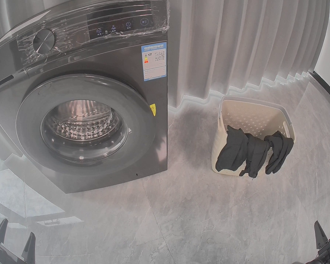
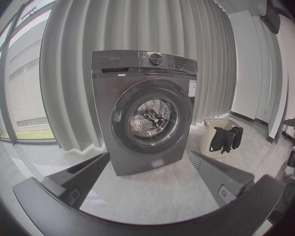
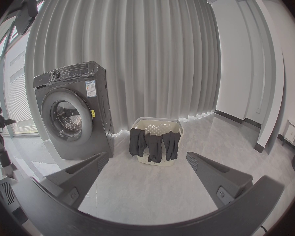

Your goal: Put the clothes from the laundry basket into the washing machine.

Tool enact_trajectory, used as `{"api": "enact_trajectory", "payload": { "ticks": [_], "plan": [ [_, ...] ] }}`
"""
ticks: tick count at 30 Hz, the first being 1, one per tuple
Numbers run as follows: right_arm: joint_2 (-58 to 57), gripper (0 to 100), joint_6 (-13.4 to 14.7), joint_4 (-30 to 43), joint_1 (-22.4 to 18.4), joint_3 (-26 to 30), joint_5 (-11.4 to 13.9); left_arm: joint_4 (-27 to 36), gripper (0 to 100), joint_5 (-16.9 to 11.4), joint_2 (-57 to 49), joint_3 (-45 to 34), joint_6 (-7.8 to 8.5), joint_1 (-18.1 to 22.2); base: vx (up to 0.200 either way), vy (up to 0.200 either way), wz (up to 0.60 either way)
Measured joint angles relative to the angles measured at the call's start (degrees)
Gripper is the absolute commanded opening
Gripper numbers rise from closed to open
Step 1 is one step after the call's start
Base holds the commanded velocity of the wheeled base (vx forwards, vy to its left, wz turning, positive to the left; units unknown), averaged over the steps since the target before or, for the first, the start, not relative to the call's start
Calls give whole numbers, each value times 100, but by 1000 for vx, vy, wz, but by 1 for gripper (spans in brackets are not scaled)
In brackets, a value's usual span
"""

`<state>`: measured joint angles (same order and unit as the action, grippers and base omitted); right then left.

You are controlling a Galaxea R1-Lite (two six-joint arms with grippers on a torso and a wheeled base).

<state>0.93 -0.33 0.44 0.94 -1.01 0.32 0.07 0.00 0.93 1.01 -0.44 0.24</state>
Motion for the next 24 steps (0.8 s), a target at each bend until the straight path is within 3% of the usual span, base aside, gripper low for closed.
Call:
{"api": "enact_trajectory", "payload": {
  "ticks": [10, 19, 24],
  "plan": [
    [0, 100, 1, 0, 0, 0, 0, -5, 100, 0, 0, 0, -5, -2, 0, -200, 0],
    [0, 100, 1, 2, 2, 0, 1, -7, 100, 0, 0, 0, -2, 0, 0, 0, 0],
    [1, 100, 0, 0, 2, 0, 1, -7, 100, 0, 0, 0, -5, 0, 200, 0, 0]
  ]
}}
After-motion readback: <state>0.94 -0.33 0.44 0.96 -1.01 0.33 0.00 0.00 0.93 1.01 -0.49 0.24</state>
